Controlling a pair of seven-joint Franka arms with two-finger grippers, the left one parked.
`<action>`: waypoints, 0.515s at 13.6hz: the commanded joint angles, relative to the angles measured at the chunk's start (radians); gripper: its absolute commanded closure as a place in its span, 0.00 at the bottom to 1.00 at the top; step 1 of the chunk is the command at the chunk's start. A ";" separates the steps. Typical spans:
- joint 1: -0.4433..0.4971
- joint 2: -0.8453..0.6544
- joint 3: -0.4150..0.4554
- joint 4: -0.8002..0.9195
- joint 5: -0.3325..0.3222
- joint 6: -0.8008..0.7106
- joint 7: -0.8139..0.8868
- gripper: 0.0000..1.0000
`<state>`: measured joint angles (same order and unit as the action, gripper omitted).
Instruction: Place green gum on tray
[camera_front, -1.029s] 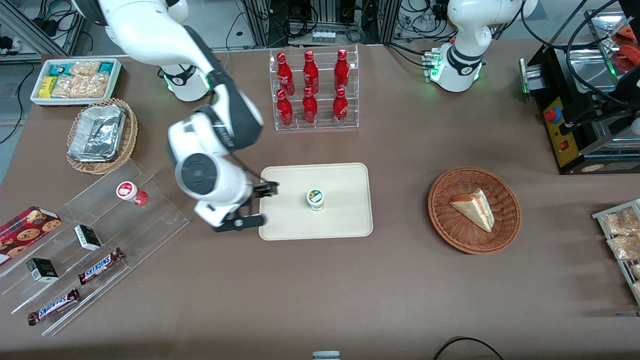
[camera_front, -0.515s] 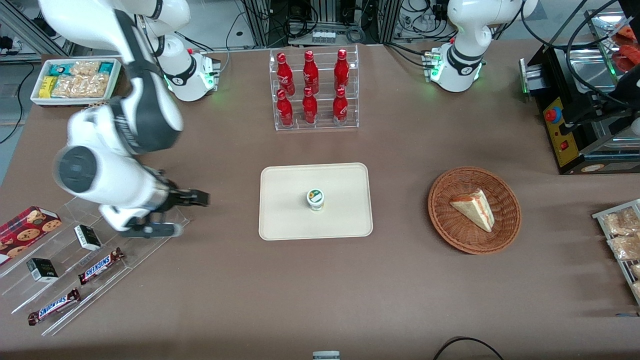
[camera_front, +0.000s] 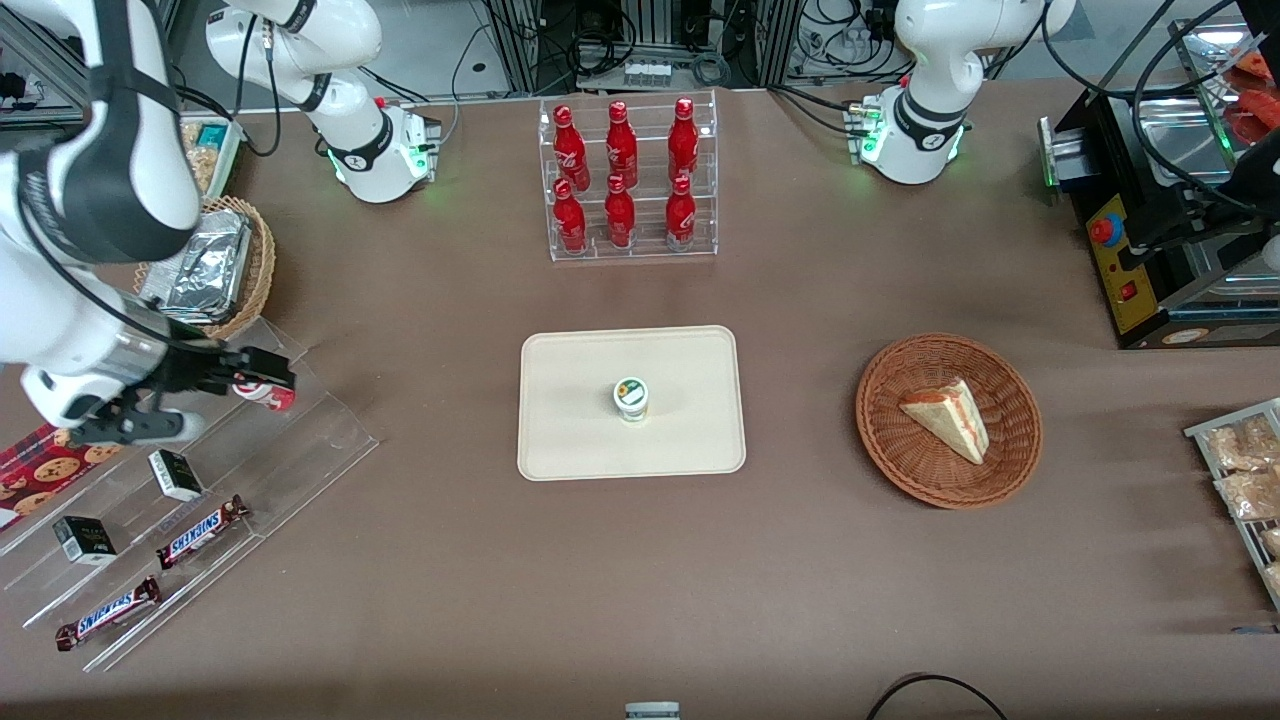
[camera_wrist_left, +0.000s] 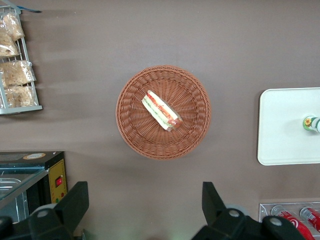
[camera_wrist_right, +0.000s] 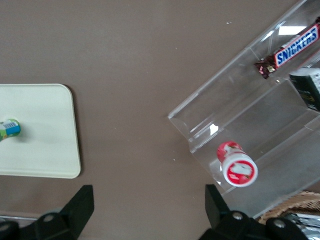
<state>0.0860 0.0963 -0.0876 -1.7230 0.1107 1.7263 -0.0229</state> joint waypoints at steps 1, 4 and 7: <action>-0.041 -0.075 0.017 -0.040 -0.039 -0.055 -0.022 0.01; -0.057 -0.112 0.017 -0.033 -0.089 -0.117 -0.049 0.01; -0.086 -0.136 0.017 -0.024 -0.105 -0.145 -0.051 0.01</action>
<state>0.0275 -0.0066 -0.0837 -1.7325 0.0245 1.6036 -0.0621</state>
